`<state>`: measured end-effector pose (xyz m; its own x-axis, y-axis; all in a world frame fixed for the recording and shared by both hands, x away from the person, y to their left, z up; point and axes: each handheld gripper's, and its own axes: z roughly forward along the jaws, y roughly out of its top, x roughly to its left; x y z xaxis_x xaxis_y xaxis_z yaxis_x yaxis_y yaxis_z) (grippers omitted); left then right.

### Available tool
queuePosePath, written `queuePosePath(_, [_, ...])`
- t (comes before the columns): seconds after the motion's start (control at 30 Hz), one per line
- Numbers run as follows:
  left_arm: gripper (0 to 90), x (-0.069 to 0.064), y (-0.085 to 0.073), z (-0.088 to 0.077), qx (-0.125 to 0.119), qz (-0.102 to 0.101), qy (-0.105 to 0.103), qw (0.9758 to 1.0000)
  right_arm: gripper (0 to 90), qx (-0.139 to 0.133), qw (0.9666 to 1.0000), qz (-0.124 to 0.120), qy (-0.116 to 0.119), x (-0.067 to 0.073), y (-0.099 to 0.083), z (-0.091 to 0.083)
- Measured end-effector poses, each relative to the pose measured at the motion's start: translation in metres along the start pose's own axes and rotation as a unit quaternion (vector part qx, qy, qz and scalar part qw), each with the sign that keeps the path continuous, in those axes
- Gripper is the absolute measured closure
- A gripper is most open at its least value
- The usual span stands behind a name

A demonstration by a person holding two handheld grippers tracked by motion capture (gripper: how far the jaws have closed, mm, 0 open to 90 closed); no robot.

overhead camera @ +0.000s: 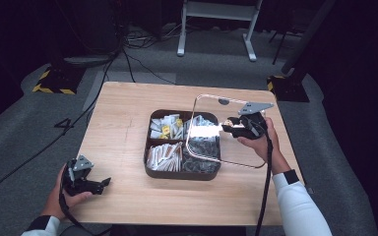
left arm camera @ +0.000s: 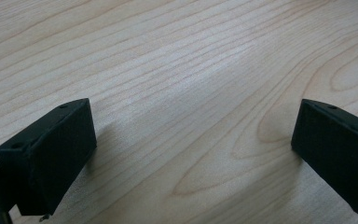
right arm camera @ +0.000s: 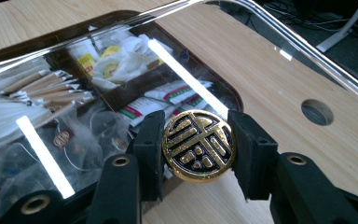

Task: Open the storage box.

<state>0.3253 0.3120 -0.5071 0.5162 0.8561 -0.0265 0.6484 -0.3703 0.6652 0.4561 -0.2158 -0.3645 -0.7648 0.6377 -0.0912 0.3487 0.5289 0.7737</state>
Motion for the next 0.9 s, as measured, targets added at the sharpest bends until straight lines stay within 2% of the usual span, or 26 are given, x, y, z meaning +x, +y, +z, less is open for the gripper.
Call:
queuePosePath(0.4, [0.1, 0.0, 0.0, 0.0, 0.0, 0.0, 0.0, 1.0, 58.9, 0.006, 0.9999, 0.01, -0.005, -0.015, -0.022, -0.016])
queuePosePath(0.9, [0.1, 0.0, 0.0, 0.0, 0.001, -0.001, 0.001, 1.0, 58.9, 0.015, 0.9995, 0.02, -0.021, -0.032, -0.052, -0.041])
